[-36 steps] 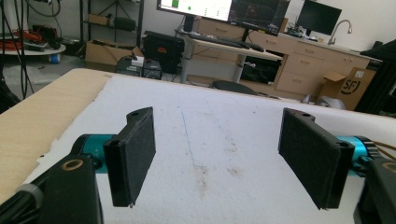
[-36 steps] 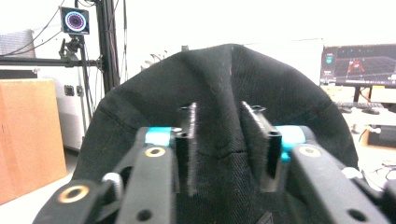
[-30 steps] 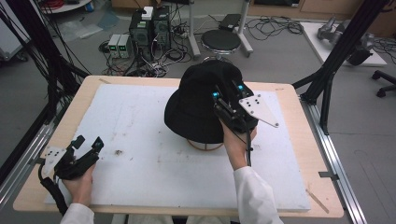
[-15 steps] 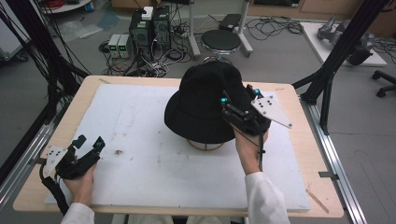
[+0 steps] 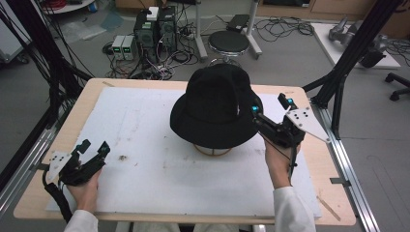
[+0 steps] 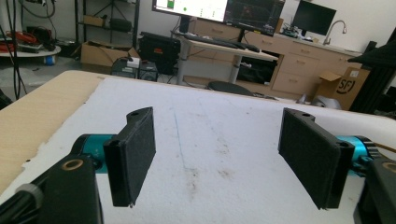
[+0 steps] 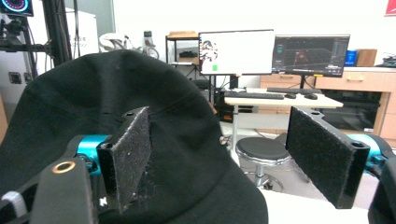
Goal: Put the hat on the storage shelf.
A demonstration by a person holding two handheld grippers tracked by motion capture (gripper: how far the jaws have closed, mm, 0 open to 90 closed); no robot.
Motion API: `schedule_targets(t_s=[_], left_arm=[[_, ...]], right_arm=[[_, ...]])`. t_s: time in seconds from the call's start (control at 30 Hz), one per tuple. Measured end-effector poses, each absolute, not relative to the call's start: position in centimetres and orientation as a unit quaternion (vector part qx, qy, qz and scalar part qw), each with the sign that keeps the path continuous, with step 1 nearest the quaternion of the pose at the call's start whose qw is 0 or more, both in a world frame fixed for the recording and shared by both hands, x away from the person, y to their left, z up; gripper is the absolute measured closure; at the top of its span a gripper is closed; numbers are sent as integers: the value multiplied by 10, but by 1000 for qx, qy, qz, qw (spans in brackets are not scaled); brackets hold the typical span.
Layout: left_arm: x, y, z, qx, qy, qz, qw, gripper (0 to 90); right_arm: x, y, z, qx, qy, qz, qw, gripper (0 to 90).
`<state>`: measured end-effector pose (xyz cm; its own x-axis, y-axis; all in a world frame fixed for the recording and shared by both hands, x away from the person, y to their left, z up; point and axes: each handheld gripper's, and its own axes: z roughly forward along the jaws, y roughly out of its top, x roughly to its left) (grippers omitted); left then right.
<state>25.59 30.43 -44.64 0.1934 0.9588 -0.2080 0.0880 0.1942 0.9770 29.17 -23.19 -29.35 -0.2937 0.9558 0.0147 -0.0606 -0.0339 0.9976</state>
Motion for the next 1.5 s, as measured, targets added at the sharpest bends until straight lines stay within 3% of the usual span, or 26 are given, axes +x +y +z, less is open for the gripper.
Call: schedule_targets(t_s=[0.7,1.5], left_arm=[[256,306,-447,507,517,379,576,278],[255,305,-447,500,518,383,578,278]], right_arm=[[261,-291,-326,456,502,566,469,220],[260,-297,-407,515,517,521,443,221]])
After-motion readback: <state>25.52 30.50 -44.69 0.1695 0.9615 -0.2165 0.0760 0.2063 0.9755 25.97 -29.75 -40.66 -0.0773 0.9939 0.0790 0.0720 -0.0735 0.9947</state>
